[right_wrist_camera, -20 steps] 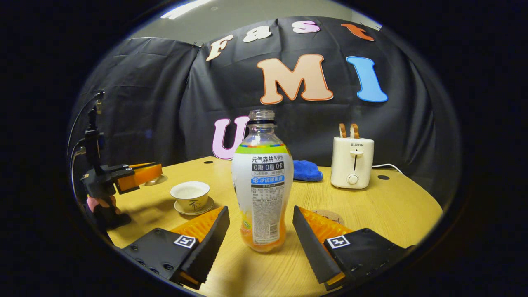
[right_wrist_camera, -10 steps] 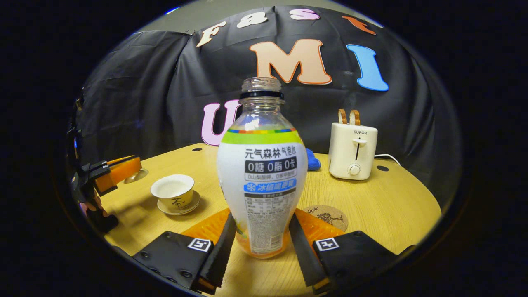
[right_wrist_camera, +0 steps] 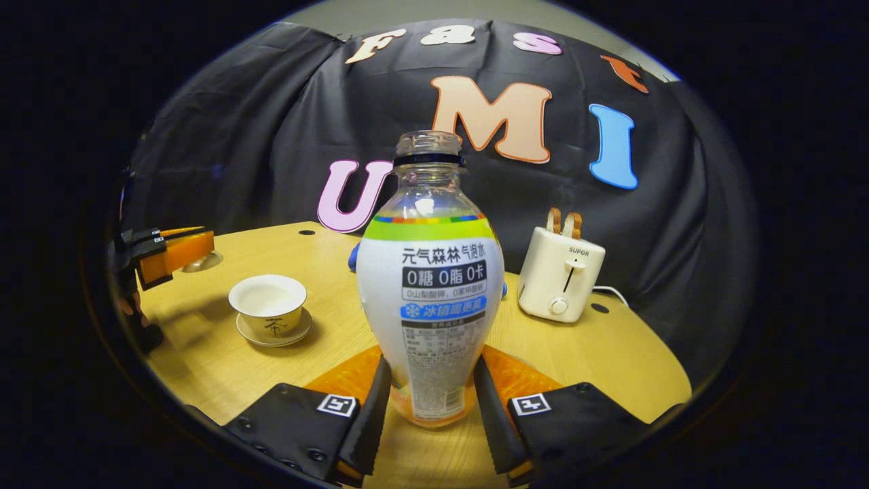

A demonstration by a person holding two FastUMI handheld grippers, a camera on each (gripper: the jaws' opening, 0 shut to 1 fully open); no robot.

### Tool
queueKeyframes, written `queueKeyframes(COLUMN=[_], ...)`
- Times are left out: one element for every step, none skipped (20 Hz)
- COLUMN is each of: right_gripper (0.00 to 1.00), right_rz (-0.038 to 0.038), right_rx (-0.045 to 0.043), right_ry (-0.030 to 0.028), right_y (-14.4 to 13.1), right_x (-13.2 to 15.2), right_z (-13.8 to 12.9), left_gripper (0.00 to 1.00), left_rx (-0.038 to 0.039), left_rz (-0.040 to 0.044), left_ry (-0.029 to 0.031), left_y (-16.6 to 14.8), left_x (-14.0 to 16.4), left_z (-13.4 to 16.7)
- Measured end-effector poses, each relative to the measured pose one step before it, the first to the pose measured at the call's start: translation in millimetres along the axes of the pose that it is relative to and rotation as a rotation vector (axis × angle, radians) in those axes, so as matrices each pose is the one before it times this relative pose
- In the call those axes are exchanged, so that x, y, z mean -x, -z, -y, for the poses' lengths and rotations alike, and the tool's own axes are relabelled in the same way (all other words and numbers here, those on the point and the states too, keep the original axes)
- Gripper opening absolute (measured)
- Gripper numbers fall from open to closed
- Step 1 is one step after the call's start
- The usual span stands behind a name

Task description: Open the teacup lid with one hand, grasp the water bottle and pour water into the teacup with the other hand; after pouring, place the water bottle on the coaster and then close the teacup lid.

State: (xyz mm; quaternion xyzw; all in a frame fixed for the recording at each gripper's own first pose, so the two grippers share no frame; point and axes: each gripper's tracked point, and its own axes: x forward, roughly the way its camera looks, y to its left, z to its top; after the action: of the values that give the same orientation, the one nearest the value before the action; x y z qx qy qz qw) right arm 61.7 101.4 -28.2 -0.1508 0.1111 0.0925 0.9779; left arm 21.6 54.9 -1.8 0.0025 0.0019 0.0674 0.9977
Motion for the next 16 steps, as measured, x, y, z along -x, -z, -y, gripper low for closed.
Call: queueKeyframes(right_gripper=[0.68, 0.68, 0.68, 0.68, 0.67, 0.68, 0.68, 0.68, 0.67, 0.67, 0.67, 0.67, 0.67, 0.68, 0.68, 0.68], right_rz=[0.01243, 0.01486, 0.01609, 0.01241, 0.00769, 0.01326, 0.01223, 0.01067, 0.01127, 0.01072, 0.00695, 0.00427, -0.00047, -0.00042, 0.00022, 0.00189], right_rx=[0.06200, 0.07451, 0.07602, 0.07538, 0.06460, 0.05509, 0.04722, 0.04442, 0.04469, 0.04554, 0.04382, 0.03625, 0.03241, 0.02306, 0.02366, 0.02224], right_ry=[0.03102, 0.03244, 0.03080, 0.02227, 0.01630, 0.01279, 0.01560, 0.01125, 0.01300, 0.01765, 0.01315, 0.00408, -0.00559, -0.01010, -0.00704, -0.00741], right_y=[-6.85, -7.02, -7.47, -6.78, -5.76, -7.81, -8.36, -8.58, -6.89, -6.26, -3.30, -3.53, -2.42, -1.27, -1.56, -1.11], right_x=[2.15, 1.11, 1.83, 0.11, -1.36, -0.32, -2.28, -2.24, -2.06, -2.46, -2.07, -2.26, -3.07, -2.84, -2.01, -1.79], right_z=[3.85, 5.12, 5.33, 4.58, 1.99, 3.49, 5.87, 4.42, 4.16, 4.16, 1.91, -0.70, -4.11, -5.17, -5.98, -6.17], left_gripper=[0.28, 0.28, 0.28, 0.28, 0.28, 0.28, 0.28, 0.27, 0.27, 0.28, 0.28, 0.28, 0.28, 0.28, 0.28, 0.28], left_rx=[-0.00002, -0.00005, -0.00012, 0.00003, -0.00029, 0.00017, 0.00000, -0.00009, 0.00027, 0.00029, 0.00055, -0.00022, 0.00039, -0.00019, 0.00018, 0.00022], left_rz=[-0.00025, -0.00011, 0.00007, 0.00028, -0.00004, -0.00039, 0.00049, -0.00059, -0.00045, -0.00015, 0.00000, -0.00082, 0.00049, -0.00039, 0.00042, 0.00040], left_ry=[-0.00404, -0.00469, -0.00461, -0.00349, -0.00180, -0.00144, -0.00057, -0.00011, 0.00000, 0.00006, 0.00008, -0.00004, -0.00006, -0.00011, -0.00001, 0.00000], left_y=[-0.43, -0.02, 0.03, 0.09, -0.15, 0.43, -0.67, 0.77, 0.23, 0.05, -0.06, -0.25, 0.06, 0.13, 0.51, -0.88], left_x=[-0.68, -0.26, -0.39, -0.19, -0.27, 0.78, -0.27, -0.46, 0.24, 0.72, -0.26, -0.65, -0.16, -0.09, 0.40, -0.22], left_z=[-1.69, -1.86, -1.84, -1.21, -1.45, -0.53, -0.23, 0.29, 0.15, 0.13, -0.15, -0.06, -0.03, -0.08, 0.50, -0.41])
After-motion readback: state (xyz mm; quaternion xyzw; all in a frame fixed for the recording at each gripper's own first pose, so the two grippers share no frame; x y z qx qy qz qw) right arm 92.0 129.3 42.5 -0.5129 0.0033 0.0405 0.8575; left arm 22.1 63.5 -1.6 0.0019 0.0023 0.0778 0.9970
